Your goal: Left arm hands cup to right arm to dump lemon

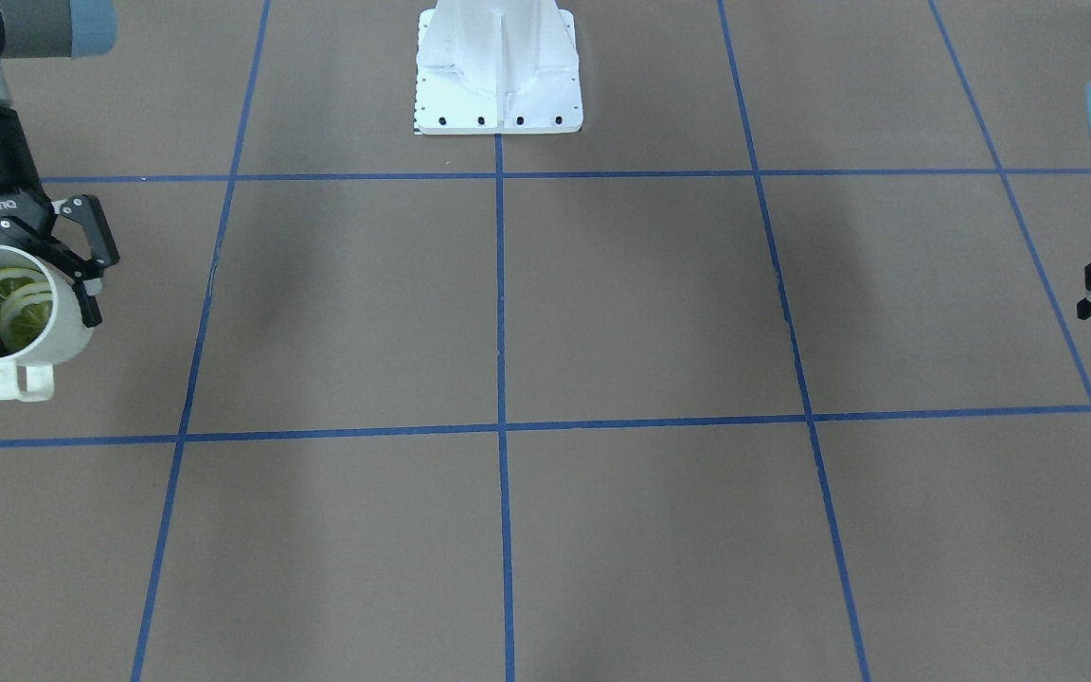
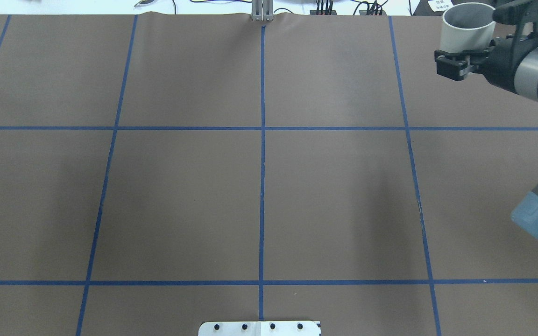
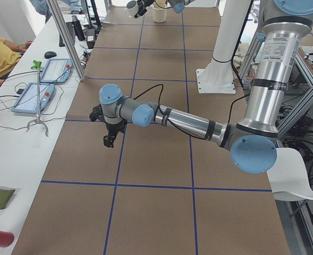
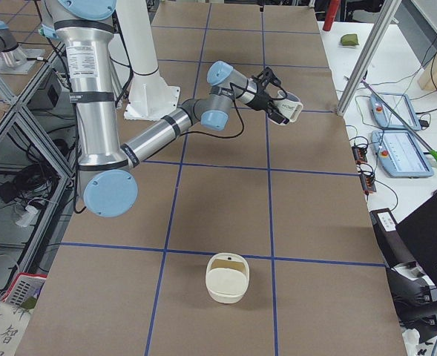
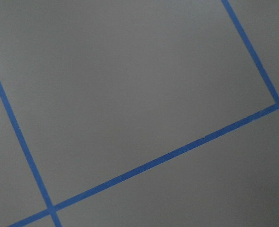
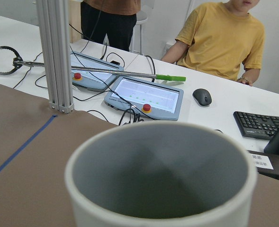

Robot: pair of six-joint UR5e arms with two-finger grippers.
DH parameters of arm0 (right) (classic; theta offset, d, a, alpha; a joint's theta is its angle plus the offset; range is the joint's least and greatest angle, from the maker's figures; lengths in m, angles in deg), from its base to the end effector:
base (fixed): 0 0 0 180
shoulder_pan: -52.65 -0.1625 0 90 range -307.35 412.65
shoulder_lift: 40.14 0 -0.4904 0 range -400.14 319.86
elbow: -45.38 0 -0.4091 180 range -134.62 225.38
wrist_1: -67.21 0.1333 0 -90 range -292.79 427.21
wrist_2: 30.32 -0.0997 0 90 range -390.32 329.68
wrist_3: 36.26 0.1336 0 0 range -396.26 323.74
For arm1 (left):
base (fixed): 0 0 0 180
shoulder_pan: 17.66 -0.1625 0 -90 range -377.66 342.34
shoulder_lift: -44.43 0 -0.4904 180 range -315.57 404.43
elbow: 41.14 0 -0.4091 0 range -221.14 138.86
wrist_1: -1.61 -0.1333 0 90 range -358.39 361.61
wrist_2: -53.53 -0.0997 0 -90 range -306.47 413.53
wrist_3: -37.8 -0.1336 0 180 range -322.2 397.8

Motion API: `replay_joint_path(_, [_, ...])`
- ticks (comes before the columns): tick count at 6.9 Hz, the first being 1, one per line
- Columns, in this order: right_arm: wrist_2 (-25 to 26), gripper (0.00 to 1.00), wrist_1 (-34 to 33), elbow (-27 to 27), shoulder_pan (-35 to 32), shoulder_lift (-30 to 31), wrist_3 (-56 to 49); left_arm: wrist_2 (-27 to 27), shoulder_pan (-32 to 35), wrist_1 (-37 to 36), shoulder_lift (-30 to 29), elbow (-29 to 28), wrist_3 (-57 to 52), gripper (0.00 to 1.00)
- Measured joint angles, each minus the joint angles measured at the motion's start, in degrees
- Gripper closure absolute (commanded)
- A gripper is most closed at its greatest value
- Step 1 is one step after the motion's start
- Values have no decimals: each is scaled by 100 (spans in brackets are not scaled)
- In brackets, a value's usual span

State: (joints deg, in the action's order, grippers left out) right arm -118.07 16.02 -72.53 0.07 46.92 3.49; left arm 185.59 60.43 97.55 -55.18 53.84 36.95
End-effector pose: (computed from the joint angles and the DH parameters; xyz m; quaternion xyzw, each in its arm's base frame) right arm -0.2158 -0.5100 0.3954 0.4564 -0.3435 0.0279 0.8203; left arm 0.0822 -0.6019 0.6009 0.1315 0.3675 0.1656 0.9057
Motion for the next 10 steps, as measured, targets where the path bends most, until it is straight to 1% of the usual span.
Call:
replay_joint_path(1, [-238,100,372,-103,-166,396,100,-14,79,-23,98,-81,-16,0])
replay_joint_path(3, [-841,99,1226,-82,-572,1159,150,-9,183,-36,351,-227,-42,0])
replay_joint_path(4, [-999,100,1779,33,-706,1537,158,-13,256,-22,433,-192,-28,0])
replay_joint_path(5, [-1065,97,2509,270,-801,1949,218,-4,287,-30,504,-126,8,0])
replay_joint_path(6, [-1086,91,3341,642,-883,2284,410,3,292,-42,534,-91,27,0])
replay_joint_path(8, [-1097,89,5151,1736,-1007,2625,1146,17,294,-48,544,-63,40,0])
replay_joint_path(9, [-1112,89,6022,2376,-1038,2679,1559,20,294,-49,542,-58,41,0])
replay_joint_path(10, [-1148,89,6757,2946,-1059,2701,2005,21,290,-49,540,-54,41,0])
